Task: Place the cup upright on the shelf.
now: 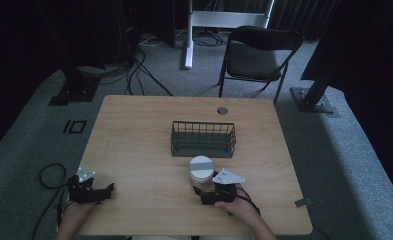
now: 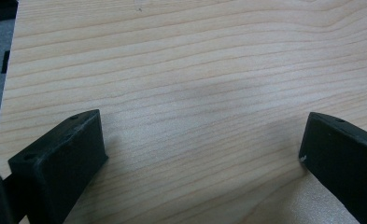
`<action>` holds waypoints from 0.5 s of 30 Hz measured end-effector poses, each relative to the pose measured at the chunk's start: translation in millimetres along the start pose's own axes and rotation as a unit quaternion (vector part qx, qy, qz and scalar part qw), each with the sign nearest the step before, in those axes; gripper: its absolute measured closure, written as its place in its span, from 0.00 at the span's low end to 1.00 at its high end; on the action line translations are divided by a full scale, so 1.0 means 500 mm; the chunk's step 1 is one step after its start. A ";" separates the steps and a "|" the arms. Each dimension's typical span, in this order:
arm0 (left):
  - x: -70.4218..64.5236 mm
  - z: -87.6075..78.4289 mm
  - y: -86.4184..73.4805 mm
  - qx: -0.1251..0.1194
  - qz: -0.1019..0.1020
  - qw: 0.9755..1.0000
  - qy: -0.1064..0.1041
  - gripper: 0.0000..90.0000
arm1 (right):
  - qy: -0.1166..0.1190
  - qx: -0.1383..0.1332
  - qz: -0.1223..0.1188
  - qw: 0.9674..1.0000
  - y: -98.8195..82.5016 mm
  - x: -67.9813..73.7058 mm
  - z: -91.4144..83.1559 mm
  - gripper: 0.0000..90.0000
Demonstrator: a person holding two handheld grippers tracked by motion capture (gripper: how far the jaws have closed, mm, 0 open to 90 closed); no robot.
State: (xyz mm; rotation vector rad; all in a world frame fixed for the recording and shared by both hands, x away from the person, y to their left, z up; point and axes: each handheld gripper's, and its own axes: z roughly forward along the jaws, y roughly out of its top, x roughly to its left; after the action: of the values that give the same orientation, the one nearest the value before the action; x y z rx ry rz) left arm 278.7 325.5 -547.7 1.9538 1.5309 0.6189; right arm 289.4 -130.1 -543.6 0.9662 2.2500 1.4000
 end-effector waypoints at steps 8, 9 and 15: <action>0.000 0.000 0.000 0.000 0.000 1.000 0.000 0.01 | -0.026 -0.027 0.012 0.999 0.014 0.004 0.007 0.13; 0.000 0.000 0.000 0.000 0.000 1.000 0.000 0.01 | -0.027 -0.030 0.012 0.999 0.016 0.007 0.009 0.13; 0.000 0.000 0.000 0.000 0.000 1.000 0.000 0.01 | -0.033 -0.037 0.010 0.999 0.015 0.011 0.017 0.13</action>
State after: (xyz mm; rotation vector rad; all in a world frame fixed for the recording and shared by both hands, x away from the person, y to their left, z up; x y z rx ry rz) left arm 278.7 325.5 -547.7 1.9540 1.5310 0.6194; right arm 293.3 -118.4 -540.4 0.9982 2.1309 1.4276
